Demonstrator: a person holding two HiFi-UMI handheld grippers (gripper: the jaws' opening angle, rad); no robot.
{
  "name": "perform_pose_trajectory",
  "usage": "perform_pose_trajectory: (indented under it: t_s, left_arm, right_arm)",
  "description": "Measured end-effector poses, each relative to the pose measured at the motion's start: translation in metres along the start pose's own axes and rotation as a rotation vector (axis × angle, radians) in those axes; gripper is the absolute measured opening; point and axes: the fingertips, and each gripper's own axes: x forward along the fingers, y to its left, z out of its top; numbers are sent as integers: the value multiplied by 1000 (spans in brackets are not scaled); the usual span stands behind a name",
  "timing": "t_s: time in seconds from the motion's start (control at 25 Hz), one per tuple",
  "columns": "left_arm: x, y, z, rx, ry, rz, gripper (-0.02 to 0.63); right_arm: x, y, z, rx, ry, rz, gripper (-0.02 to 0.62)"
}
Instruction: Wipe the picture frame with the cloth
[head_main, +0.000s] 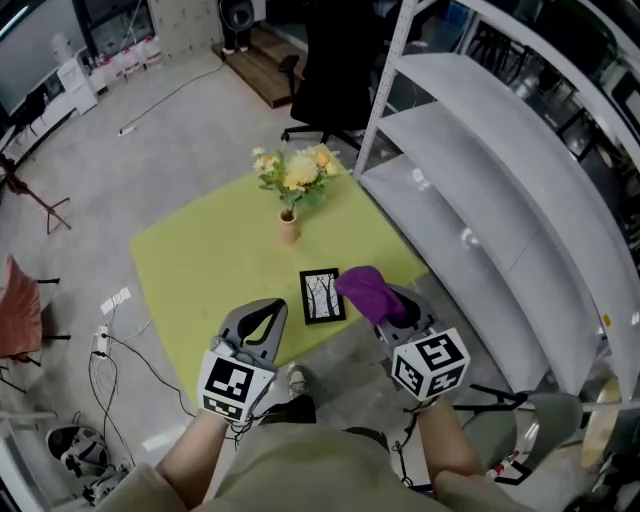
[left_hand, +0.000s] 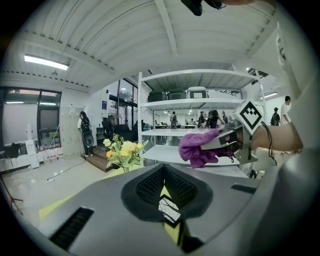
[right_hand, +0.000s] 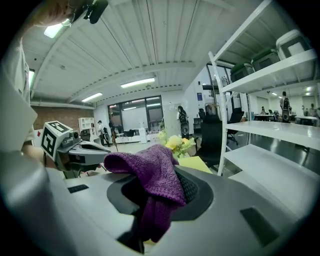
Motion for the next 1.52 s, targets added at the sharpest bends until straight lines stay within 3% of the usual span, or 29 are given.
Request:
perform_pose_trajectory:
  t_s: [0.32,0.72,1.24,1.52]
  left_arm:
    - [56,21,-54,-57,103,-62,8]
    - [123,24,-139,-147,281,-65,8]
    - [165,11,-232,-234,460,-28,8]
    - [171,3,-258,-252,514,-40,8]
  right_arm:
    - [92,-11,-42,-6,155,54,103]
    - [176,-24,-113,-24,314,150,103]
    - [228,-23,-187,-71,452,282,104]
    - [238,-19,-218,-143,528,328,103]
